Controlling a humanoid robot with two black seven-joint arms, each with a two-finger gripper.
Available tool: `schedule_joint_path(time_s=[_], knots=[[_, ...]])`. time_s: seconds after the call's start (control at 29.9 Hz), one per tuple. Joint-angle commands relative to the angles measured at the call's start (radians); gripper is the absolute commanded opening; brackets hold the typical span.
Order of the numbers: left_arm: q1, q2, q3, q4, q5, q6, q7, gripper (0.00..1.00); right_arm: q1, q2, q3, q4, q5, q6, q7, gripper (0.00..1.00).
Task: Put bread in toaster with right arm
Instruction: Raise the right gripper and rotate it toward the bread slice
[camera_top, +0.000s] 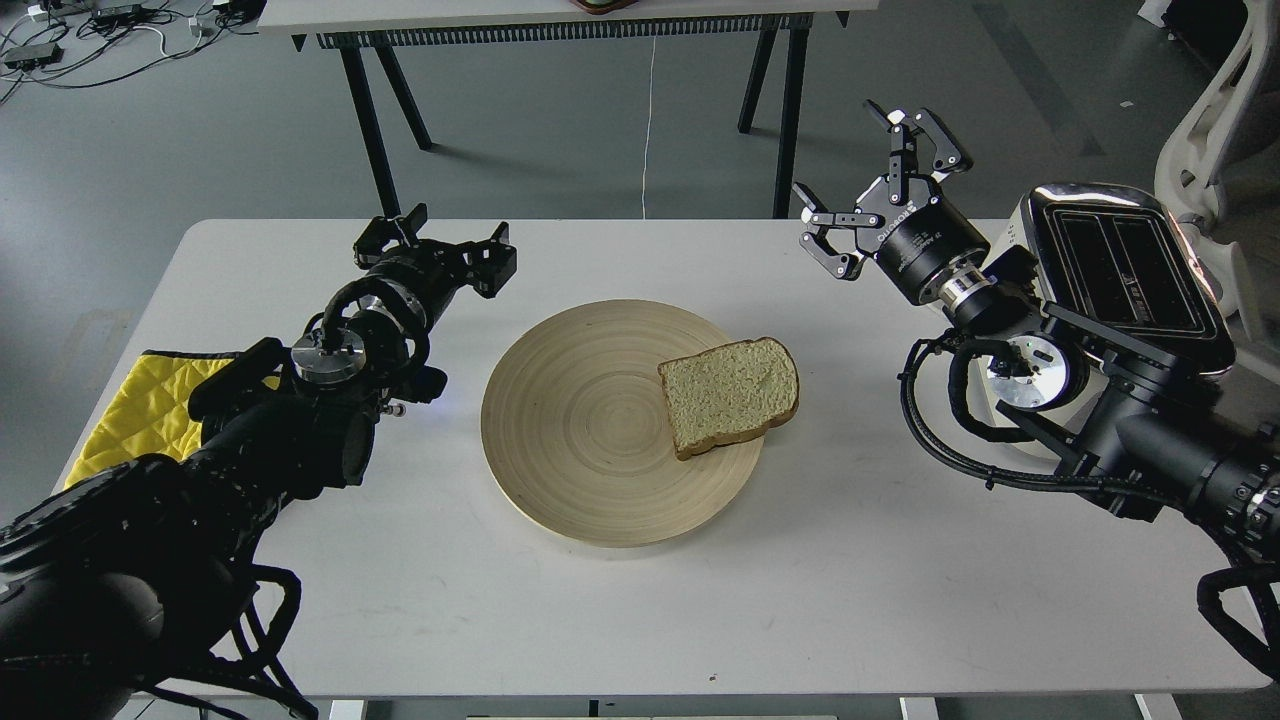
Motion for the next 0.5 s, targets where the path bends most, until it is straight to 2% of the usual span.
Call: schedule_joint_path(time_s=[0.0, 0.2, 0.37, 0.47], knots=[[0.0, 0.0, 0.0, 0.0, 0.0, 0.0, 0.0, 1.0, 0.041, -0.034, -0.005, 0.007, -0.073, -0.073, -0.005, 0.99], [0.0, 0.0, 0.0, 0.0, 0.0, 0.0, 0.0, 1.0, 0.072, -0.064, -0.036, 0.114, -0.264, -0.292, -0.02, 0.99], [-0.001, 0.0, 0.0, 0.0, 0.0, 0.0, 0.0, 1.0, 0.089, -0.064, -0.097, 0.235, -0.411, -0.497, -0.094, 0.99], [0.0, 0.0, 0.0, 0.0, 0.0, 0.0, 0.0, 1.0, 0.135, -0.083, -0.213, 0.307, -0.468, -0.623, -0.107, 0.99]])
